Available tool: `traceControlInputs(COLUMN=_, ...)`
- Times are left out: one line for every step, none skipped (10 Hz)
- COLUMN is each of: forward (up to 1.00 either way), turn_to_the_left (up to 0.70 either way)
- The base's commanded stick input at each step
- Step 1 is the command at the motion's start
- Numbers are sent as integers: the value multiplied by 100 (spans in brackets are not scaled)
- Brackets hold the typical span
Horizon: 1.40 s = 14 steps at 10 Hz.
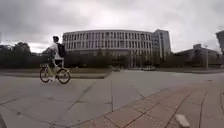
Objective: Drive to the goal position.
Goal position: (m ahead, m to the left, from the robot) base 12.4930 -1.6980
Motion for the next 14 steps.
traceControlInputs(forward=70, turn_to_the_left=-22)
traceControlInputs(forward=70, turn_to_the_left=-33)
traceControlInputs(forward=70, turn_to_the_left=-35)
traceControlInputs(forward=70, turn_to_the_left=-35)
traceControlInputs(forward=70, turn_to_the_left=-35)
traceControlInputs(forward=70, turn_to_the_left=-35)
traceControlInputs(forward=70, turn_to_the_left=-35)
traceControlInputs(forward=70, turn_to_the_left=-35)
traceControlInputs(forward=70, turn_to_the_left=-35)
traceControlInputs(forward=70, turn_to_the_left=-35)
traceControlInputs(forward=70, turn_to_the_left=-35)
traceControlInputs(forward=70, turn_to_the_left=-35)
traceControlInputs(forward=70, turn_to_the_left=-31)
traceControlInputs(forward=70, turn_to_the_left=-23)
